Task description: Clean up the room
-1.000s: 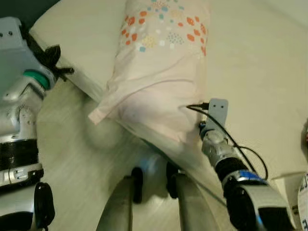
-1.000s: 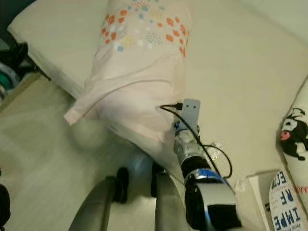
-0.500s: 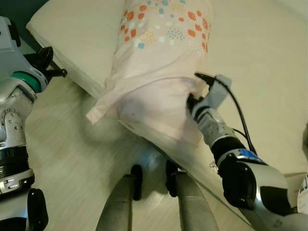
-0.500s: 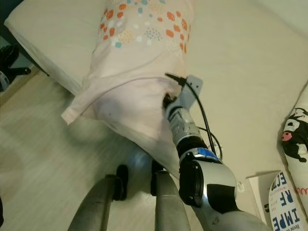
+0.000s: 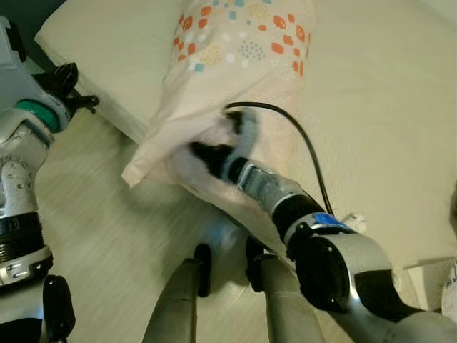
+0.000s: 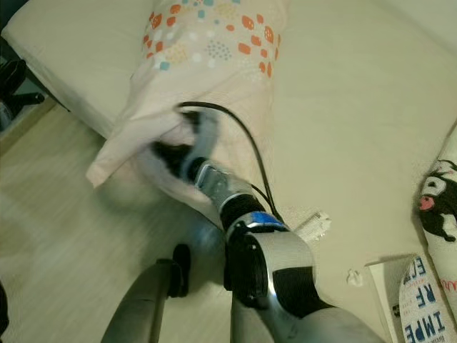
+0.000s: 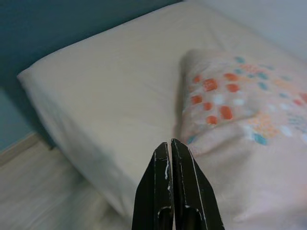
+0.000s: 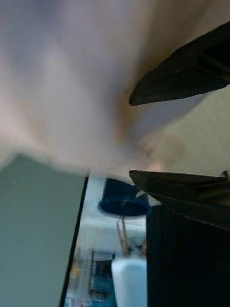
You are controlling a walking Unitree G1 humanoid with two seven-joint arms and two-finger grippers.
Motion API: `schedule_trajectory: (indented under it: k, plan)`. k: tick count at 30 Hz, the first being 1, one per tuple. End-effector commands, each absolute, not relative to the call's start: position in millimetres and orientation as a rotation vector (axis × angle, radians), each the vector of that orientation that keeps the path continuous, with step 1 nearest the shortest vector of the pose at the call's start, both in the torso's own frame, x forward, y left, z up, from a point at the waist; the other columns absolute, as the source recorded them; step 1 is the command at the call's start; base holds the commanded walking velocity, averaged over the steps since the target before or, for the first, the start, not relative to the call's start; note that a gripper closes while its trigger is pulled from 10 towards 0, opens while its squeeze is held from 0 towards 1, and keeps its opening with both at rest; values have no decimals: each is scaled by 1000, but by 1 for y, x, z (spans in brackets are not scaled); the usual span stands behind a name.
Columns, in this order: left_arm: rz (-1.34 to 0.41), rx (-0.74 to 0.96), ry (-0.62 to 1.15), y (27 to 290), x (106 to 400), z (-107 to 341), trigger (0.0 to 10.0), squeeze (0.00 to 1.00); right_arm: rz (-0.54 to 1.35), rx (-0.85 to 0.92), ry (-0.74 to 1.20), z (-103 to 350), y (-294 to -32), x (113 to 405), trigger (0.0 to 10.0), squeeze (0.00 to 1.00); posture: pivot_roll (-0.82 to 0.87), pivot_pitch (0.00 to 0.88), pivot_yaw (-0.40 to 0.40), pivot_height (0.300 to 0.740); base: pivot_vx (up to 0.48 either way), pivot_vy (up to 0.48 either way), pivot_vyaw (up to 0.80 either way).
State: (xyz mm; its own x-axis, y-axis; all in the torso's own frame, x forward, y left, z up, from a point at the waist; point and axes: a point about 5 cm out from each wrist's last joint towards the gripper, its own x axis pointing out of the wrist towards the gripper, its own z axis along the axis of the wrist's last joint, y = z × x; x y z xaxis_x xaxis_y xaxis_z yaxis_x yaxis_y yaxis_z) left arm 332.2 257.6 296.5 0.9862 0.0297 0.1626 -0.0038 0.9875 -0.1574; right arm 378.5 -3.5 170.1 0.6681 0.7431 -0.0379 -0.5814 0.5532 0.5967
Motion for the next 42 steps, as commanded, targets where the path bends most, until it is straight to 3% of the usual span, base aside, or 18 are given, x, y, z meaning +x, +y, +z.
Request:
schedule_trajectory:
  k: [1,5,6,9,12,15,19,22,27,28,34,42]
  plan:
    - [36,-166,-156,260,331,290,10000,0,979,709,167,203,22,373,10000,0,91,463,78,740,0,0,0]
    - [33,-178,-162,258,333,288,10000,0,1006,747,-7,237,14,380,10000,0,72,437,72,740,0,0,0]
    - [32,-186,-162,255,334,285,10000,0,943,701,-118,251,5,385,10000,0,53,406,67,740,0,0,0]
    - [32,-183,-160,253,334,282,10000,0,878,629,-167,256,0,388,10000,0,39,384,63,740,0,0,0]
    - [43,-162,-131,248,333,268,10000,0,643,444,-271,263,-14,393,10000,0,13,339,56,740,0,0,0]
    - [2,-132,-90,238,331,254,10000,0,532,410,-354,263,-21,388,10000,0,1,295,54,740,0,0,0]
    - [-24,-118,-78,232,329,250,10000,0,518,369,-379,261,-22,383,10000,0,0,291,55,740,0,0,0]
    - [-53,-23,-90,216,324,240,10000,0,462,346,-473,249,-39,359,10000,0,-7,234,48,740,0,0,0]
    - [-50,3,-109,212,324,238,10000,0,462,320,-498,246,-48,350,10000,0,-18,210,42,740,0,0,0]
    - [-46,26,-129,209,324,236,10000,0,490,297,-508,245,-63,340,10000,0,-41,170,32,740,0,0,0]
    - [-20,57,-155,209,323,231,10000,0,481,238,-514,242,-82,327,10000,0,-49,135,19,740,0,0,0]
    - [37,47,-174,211,327,224,10000,0,501,183,-493,234,-88,313,10000,0,-62,79,-3,740,0,0,0]
